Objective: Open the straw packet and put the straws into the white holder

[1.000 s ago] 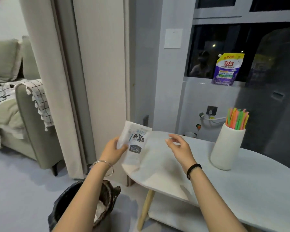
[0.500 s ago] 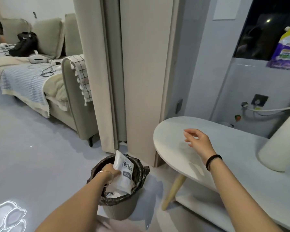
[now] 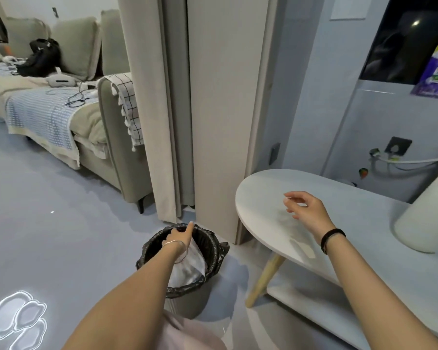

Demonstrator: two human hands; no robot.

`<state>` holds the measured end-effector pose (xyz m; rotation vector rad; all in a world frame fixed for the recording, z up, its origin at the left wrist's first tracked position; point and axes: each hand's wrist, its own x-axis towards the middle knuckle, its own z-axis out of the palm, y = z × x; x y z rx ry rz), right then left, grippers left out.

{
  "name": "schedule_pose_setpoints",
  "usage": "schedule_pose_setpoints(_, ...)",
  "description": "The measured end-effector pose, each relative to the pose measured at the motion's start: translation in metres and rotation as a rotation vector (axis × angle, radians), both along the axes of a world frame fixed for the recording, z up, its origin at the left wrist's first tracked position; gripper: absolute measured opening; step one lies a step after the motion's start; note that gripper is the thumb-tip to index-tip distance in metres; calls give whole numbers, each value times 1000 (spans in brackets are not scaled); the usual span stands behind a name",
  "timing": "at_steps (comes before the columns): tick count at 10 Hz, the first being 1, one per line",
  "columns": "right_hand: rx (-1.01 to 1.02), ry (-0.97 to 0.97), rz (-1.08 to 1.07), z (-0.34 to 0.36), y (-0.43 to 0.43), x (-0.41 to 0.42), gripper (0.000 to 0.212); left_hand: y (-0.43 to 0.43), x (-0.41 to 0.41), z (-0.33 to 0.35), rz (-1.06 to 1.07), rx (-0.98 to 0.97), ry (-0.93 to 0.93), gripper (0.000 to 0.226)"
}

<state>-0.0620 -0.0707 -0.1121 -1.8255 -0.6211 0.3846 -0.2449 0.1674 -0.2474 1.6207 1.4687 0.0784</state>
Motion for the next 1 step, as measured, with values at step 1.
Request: schedule_pose_setpoints(1,-16,-16,-6,5,-6,-3,18,-5,7,9,-66,64,-78,82)
